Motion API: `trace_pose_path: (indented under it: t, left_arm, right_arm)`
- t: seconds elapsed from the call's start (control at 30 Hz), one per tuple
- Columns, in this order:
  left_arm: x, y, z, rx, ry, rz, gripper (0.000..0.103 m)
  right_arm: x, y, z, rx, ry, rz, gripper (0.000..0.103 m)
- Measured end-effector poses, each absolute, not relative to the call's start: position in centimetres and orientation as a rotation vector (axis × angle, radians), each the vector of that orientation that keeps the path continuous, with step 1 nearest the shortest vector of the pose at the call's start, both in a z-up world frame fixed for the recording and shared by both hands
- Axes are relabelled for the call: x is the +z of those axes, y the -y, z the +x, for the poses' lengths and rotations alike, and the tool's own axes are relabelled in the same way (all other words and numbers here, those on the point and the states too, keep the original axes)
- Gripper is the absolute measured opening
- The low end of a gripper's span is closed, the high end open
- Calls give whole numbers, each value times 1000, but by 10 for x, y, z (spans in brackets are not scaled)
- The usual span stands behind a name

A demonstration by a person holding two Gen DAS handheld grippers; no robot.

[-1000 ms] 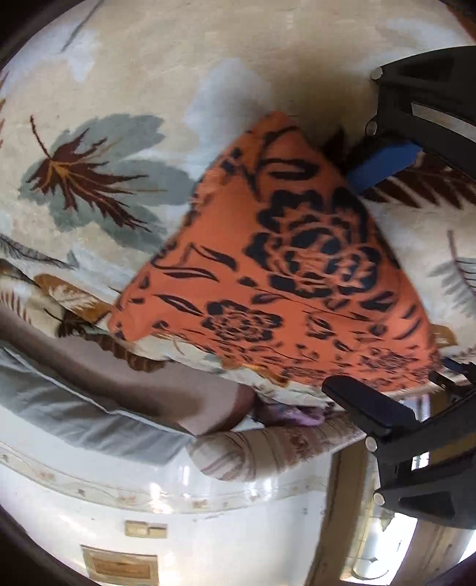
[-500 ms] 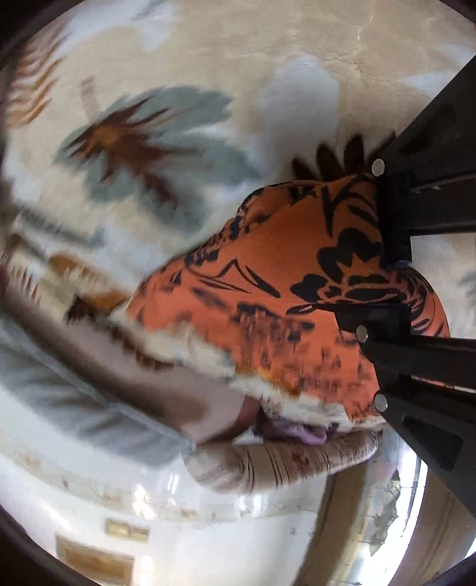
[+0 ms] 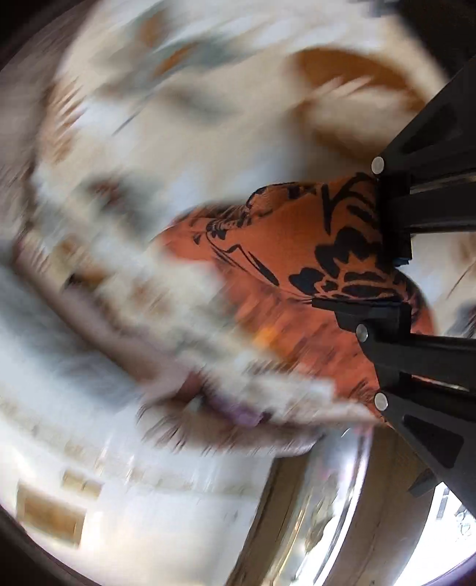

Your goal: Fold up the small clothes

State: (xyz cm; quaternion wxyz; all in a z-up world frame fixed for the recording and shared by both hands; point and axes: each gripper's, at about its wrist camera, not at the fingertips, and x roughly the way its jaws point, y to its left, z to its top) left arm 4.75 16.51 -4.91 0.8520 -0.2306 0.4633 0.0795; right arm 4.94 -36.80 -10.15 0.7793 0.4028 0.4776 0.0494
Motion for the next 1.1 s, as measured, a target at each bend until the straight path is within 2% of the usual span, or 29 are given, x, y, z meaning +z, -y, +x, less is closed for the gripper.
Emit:
trace_pose_path:
  t: [0.03, 0.07, 0.1, 0.13, 0.17, 0.23, 0.3, 0.37, 0.43, 0.6, 0.7, 0.87, 0.93, 1.1]
  left_arm:
    - [-66, -173, 47, 202, -1003, -472, 12]
    - [-78, -181, 48, 254, -1037, -451, 12]
    - [-81, -189, 47, 269, -1045, -465, 12]
    - [-78, -193, 45, 266, -1027, -480, 12]
    - [-68, -197, 44, 282, -997, -470, 12]
    - [-48, -195, 44, 275, -937, -424, 12]
    - [-27, -185, 46, 224, -884, -380, 17]
    - [-13, -168, 53, 158, -855, -330, 41]
    - [-8, -147, 57, 72, -835, -281, 52]
    - [-19, -97, 73, -96, -892, -217, 52]
    - [-42, -88, 86, -86, -976, -207, 54]
    - [-74, -94, 101, -22, -1038, -197, 56]
    - [-74, -92, 103, -30, -1026, -179, 62]
    - [-73, -92, 107, -27, -1014, -186, 62]
  right_arm:
    - [-121, 370, 44, 53, -1110, 847, 39]
    - [-129, 373, 38, 60, -1113, 870, 40]
    - [-124, 381, 30, 63, -1058, 895, 46]
    - [-118, 385, 27, 30, -1046, 880, 65]
    - [-108, 389, 23, -8, -1017, 859, 70]
    - [-86, 402, 19, -65, -936, 806, 70]
    - [-68, 412, 24, -87, -888, 776, 70]
    - [-54, 412, 41, -38, -872, 768, 70]
    - [-44, 401, 67, 53, -874, 731, 70]
    - [-77, 370, 142, 399, -1069, 839, 70]
    - [-110, 364, 190, 376, -1186, 781, 70]
    - [-129, 401, 244, 278, -1078, 954, 70]
    - [-130, 410, 255, 248, -1057, 976, 70]
    - [-117, 419, 247, 159, -987, 934, 70]
